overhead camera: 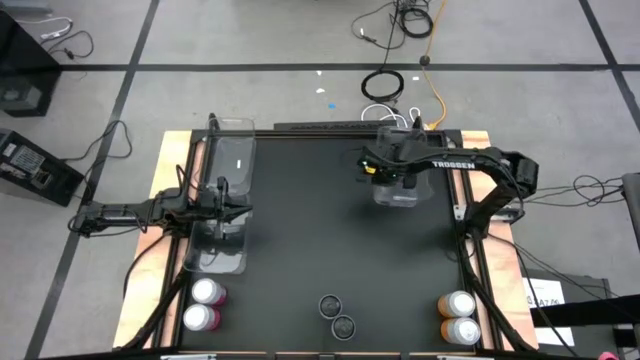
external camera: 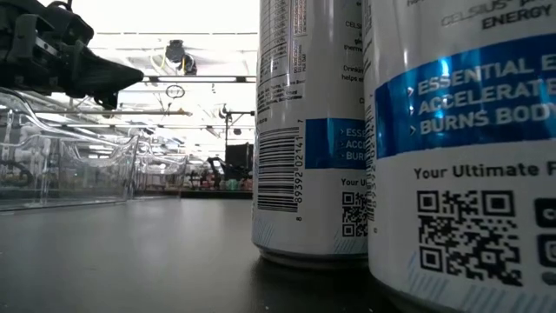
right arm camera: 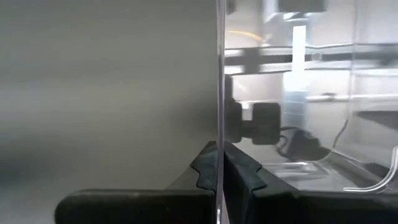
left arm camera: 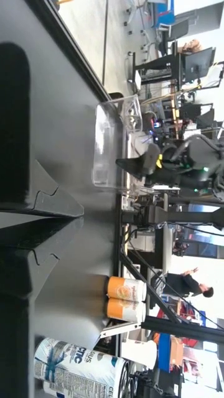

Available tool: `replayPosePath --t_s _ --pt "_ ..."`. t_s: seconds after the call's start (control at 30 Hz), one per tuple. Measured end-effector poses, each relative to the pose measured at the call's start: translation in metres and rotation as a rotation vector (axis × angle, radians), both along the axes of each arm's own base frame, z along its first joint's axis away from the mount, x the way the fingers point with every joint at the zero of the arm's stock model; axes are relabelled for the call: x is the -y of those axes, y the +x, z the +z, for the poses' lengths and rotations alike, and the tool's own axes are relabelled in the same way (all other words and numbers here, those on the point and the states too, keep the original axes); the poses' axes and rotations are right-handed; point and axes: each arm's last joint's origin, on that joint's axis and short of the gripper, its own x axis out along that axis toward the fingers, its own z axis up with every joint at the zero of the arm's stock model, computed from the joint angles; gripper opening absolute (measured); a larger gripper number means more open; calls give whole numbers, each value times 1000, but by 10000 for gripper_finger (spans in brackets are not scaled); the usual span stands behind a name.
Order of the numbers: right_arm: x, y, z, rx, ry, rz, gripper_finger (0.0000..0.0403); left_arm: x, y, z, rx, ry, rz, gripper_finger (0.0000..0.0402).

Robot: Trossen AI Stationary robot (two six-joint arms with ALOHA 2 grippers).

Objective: Sort soda cans
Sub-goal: Move the top right transparent bin to the top center of the table

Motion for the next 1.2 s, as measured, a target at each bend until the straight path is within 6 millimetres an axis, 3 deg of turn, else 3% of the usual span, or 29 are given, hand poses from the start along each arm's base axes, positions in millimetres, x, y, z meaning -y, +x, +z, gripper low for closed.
replayPosePath --t_s 0.3,0.47,0.63,0.93,1.2 --pt "-12 29 13 54 -26 16 0 0 0 0 0 0 0 25" --pt "-15 58 5 34 -4 64 0 0 0 0 0 0 0 25" --pt "-12 72 -8 1 17 66 0 0 0 0 0 0 0 25" --pt "-7 79 -16 30 22 36 5 0 0 0 0 0 0 25" --pt "-6 81 -14 63 22 41 53 0 0 0 0 0 0 25"
